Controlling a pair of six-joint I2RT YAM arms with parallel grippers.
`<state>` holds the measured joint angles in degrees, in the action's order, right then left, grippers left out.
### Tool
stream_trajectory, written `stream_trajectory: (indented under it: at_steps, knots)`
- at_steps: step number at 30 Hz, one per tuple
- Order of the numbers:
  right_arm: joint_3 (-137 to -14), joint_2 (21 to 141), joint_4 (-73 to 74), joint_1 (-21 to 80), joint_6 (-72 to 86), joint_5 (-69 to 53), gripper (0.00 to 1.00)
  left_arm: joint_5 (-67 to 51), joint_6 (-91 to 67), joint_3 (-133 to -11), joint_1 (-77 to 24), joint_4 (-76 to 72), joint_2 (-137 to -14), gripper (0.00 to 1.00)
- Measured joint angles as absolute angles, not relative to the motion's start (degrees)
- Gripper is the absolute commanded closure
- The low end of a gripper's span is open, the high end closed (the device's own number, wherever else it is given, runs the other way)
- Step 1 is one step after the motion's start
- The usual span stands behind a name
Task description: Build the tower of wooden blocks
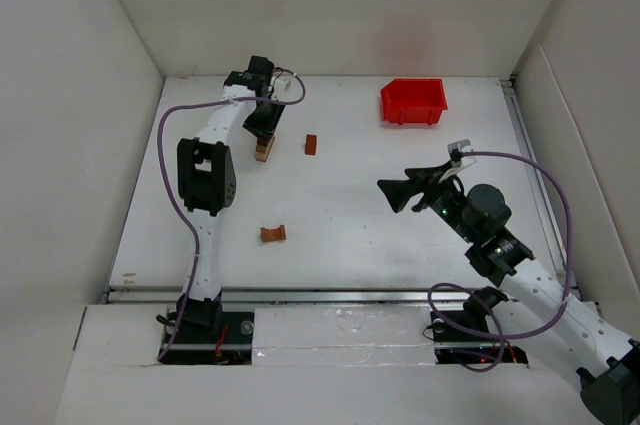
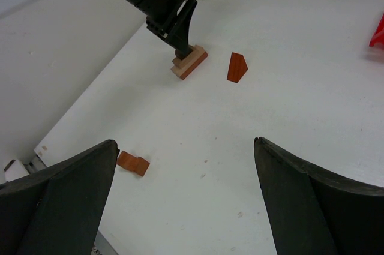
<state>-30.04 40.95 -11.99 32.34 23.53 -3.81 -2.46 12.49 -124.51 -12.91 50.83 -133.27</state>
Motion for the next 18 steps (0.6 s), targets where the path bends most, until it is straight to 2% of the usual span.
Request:
stream_trajectory:
  at_steps: [17, 18]
  knots:
    - [-30.0, 40.9, -12.0, 32.3, 23.5, -3.8, 0.0, -1.6, 11.0, -124.5, -12.9, 50.9, -133.3, 0.53]
    - [-30.0, 40.9, -12.0, 32.3, 23.5, -3.8, 0.0, -1.5, 10.7, -124.5, -12.9, 50.9, -133.2, 0.49]
